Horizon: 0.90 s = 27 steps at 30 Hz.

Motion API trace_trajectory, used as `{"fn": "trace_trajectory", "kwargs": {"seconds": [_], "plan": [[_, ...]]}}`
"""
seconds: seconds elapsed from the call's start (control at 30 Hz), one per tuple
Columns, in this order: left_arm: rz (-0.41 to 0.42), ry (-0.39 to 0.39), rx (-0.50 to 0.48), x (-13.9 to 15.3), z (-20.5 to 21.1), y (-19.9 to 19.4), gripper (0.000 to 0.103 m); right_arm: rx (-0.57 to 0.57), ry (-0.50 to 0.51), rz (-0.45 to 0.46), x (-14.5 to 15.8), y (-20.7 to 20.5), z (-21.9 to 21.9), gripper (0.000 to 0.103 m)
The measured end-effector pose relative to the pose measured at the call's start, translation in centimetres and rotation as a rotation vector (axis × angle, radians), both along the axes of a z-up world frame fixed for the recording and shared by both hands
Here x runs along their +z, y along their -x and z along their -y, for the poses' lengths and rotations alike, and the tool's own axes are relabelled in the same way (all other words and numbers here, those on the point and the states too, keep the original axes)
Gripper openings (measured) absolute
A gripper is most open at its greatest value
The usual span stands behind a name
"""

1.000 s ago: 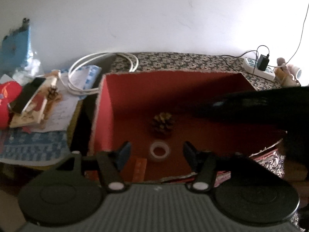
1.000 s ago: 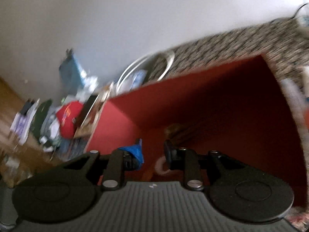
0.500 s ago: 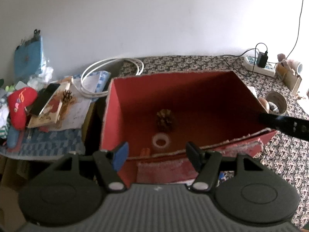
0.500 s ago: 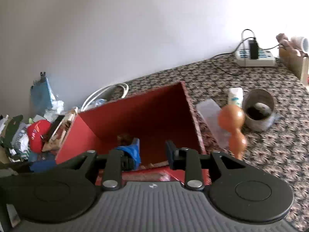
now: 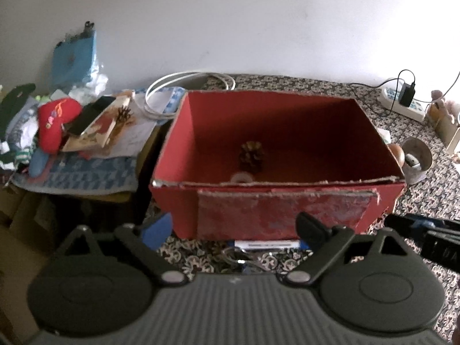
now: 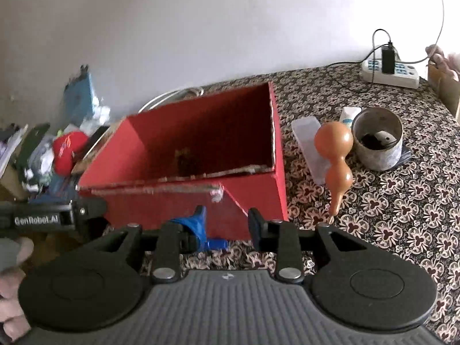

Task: Organize rigid objects
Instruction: 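Withdraw the right gripper from the box toward the remaining items, then reach the right gripper toward the blue-capped white marker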

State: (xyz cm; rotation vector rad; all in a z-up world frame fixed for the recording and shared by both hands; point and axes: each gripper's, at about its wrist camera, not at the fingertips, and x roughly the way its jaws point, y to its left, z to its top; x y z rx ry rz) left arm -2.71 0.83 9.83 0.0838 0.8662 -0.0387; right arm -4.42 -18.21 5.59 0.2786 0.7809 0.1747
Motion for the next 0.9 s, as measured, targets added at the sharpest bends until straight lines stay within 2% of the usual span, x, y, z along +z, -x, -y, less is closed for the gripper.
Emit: {"fn": "trace_trajectory", "kwargs": {"seconds": [0.1,0.17,0.27,0.4,0.57,0.73,0.9], "plan": [[-0.01,-0.007,0.03,-0.3,0.7,0.7,0.093,0.054,-0.032,-0.036,-1.0,0.1,0.2,0.015],[-0.031,-0.004,0.057,-0.8,0.8,0.8,0.093,0.046,-0.051,-0.05,-1.7,0.1,0.5,0.015],[-0.068,0.001,0.09,-2.0,0.8,1.2,0.093,0.02,-0.066,-0.047,-2.5,0.2,0.8,0.015],[-0.108,-0.009,0.106,-3.8,1.1,1.7,0.093,0.043,-0.046,-0.033,-2.8,0.4,0.8,0.016],[-0.156,-0.002,0.109,-5.6,1.4,1.9,0.093,0.039,-0.078,-0.006,-3.4,0.6,1.2,0.017],[-0.177,-0.012,0.094,-6.5,1.3,1.6,0.093,0.059,-0.102,-0.055,-4.1,0.4,1.0,0.017],[-0.202,0.003,0.085,-7.2,0.7,1.1,0.093,0.049,-0.079,-0.052,-4.4,0.5,0.2,0.017]]}}
